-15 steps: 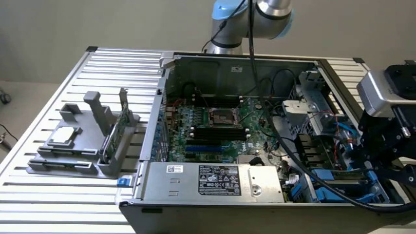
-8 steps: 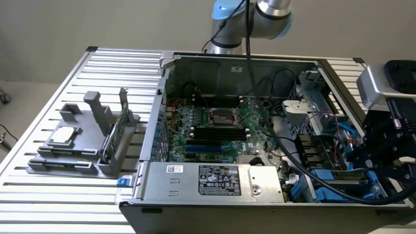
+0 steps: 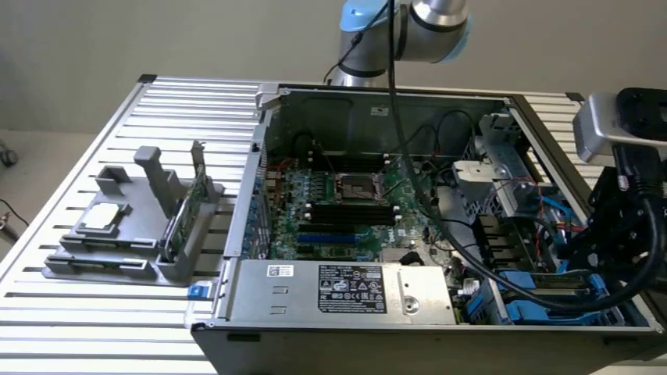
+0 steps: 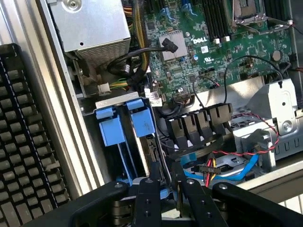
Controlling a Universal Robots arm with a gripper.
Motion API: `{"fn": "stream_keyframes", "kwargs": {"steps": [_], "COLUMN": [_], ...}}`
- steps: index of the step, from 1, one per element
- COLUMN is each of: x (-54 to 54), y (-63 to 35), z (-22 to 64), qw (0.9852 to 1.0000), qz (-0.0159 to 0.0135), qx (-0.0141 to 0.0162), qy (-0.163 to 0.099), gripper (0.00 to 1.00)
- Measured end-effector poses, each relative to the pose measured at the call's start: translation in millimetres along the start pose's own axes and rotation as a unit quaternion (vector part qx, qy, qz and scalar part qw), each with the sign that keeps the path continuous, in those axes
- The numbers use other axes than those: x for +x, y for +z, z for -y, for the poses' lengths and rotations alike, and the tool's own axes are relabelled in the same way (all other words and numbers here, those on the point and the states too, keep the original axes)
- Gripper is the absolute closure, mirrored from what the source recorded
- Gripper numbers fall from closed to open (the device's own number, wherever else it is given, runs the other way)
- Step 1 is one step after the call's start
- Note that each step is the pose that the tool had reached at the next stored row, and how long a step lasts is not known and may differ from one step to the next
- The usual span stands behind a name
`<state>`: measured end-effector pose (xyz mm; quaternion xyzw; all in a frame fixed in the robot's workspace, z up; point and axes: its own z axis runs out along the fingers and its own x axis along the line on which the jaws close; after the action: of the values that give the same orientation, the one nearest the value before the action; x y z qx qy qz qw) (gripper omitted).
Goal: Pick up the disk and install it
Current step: 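Insert the first disk wire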
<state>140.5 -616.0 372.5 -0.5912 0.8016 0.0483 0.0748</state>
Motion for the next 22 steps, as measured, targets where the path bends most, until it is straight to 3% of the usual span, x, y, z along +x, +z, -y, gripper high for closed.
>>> {"fn": "stream_keyframes", "kwargs": {"steps": [8, 11, 13, 16, 22], "x": [-0.2, -0.2, -0.1, -0.2, -0.2], "y": [-1.1, -1.2, -1.2, -1.2, -1.3], "z": [0.1, 0.0, 0.0, 0.0, 0.0], "qw": [0.9984, 0.9972, 0.9963, 0.9948, 0.9913], "qz": [0.0003, -0.0002, -0.0009, -0.0029, -0.0104], "qx": [0.0094, 0.0115, 0.0113, 0.0076, -0.0080], "qy": [0.055, 0.074, 0.086, 0.102, 0.131], "gripper": [0.75, 0.75, 0.75, 0.75, 0.75]}}
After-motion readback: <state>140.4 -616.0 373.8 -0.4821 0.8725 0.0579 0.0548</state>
